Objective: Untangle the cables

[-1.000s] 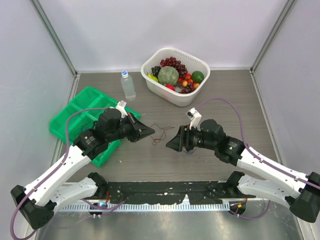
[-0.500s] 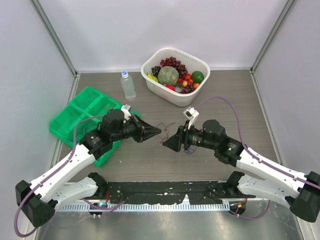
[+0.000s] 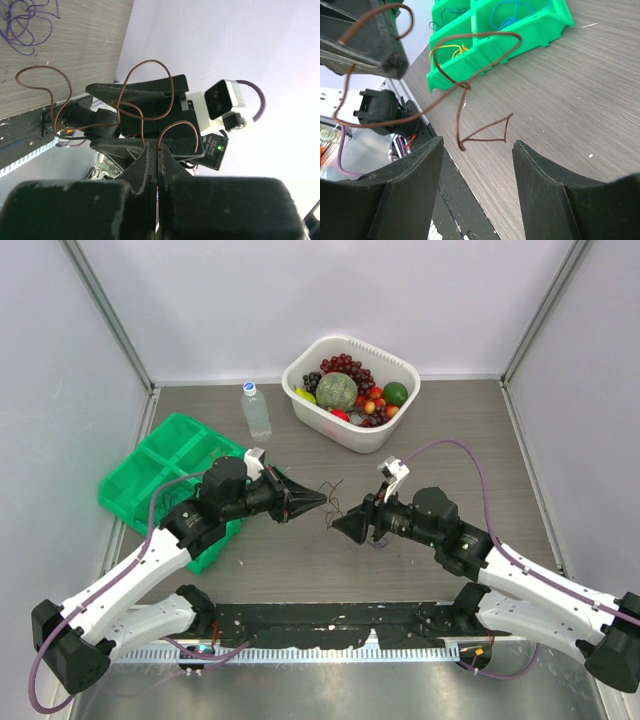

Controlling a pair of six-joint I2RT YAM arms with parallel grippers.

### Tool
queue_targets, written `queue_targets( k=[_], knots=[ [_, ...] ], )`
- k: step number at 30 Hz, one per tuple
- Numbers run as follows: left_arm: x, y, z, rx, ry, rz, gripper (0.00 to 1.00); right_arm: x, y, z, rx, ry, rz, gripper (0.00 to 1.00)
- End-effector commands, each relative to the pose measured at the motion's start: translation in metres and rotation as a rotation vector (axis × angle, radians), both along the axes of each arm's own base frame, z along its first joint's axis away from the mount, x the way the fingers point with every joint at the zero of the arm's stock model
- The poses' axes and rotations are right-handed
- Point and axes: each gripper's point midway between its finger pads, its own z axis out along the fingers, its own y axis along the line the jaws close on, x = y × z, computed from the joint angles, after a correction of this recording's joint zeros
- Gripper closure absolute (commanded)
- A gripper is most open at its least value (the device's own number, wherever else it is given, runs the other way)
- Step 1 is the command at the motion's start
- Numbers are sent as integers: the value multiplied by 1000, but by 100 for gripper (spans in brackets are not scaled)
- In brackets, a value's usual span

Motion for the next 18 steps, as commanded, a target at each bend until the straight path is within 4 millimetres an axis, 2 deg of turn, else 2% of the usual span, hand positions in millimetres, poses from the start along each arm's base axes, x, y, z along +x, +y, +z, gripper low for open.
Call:
queue_targets(
  k=[1, 7, 13, 14, 15, 16, 17, 18],
  knots=[
    [1, -3, 42, -85, -76, -15, 100, 11, -5, 32, 140, -55, -100, 37],
    [2, -5, 51, -102, -86, -18, 100, 13, 5, 39, 211, -7, -90, 39],
    [2, -6, 54, -108, -88, -22, 100, 23, 8, 44, 238, 14, -135, 43],
    [1, -6, 55, -111, -89, -23, 100, 25, 8, 44, 238, 19, -142, 49],
    [1, -6, 56, -113, -91, -23, 100, 26, 9, 36, 214, 41, -149, 56],
    [1, -5, 59, -117, -95, -20, 100, 28, 10, 35, 205, 49, -157, 67],
    [2, -3, 64, -122, -110, -12, 100, 32, 8, 22, 168, 83, -190, 77],
    [3, -1, 70, -123, -135, 1, 100, 35, 7, 19, 156, 99, -210, 91]
  ],
)
